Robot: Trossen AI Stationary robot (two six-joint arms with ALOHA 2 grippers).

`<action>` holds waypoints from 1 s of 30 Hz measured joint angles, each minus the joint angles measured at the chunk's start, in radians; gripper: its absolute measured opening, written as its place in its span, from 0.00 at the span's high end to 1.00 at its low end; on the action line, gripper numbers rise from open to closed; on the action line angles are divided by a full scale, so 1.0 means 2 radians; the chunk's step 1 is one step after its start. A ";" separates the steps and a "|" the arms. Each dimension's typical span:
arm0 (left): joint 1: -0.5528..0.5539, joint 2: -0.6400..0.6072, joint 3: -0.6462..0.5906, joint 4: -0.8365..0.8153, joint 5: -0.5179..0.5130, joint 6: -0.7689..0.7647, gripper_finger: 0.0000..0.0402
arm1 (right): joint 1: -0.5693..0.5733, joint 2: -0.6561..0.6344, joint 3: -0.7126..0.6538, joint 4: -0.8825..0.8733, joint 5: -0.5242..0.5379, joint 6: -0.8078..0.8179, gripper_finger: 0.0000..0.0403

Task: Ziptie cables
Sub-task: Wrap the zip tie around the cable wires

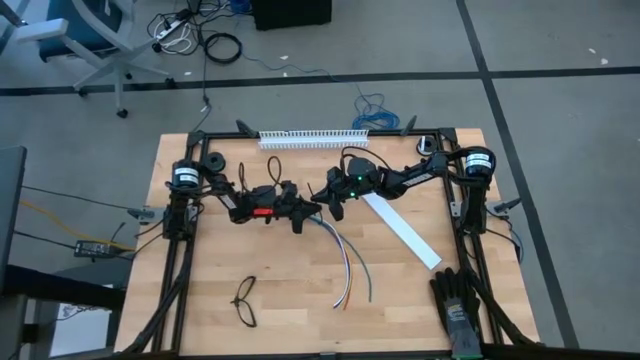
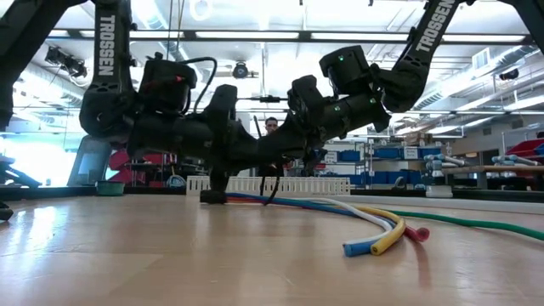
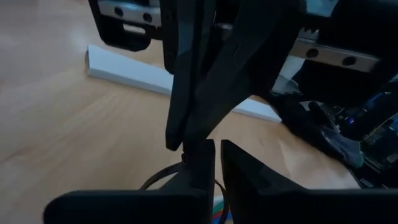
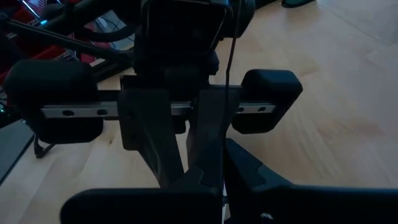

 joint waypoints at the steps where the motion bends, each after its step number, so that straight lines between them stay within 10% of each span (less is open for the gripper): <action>1: 0.000 0.000 0.001 0.000 0.000 -0.001 0.93 | 0.000 0.000 0.000 0.000 0.001 0.000 1.00; 30: -0.009 0.000 -0.023 0.039 0.093 0.091 0.94 | -0.005 0.000 0.000 0.008 0.022 -0.004 1.00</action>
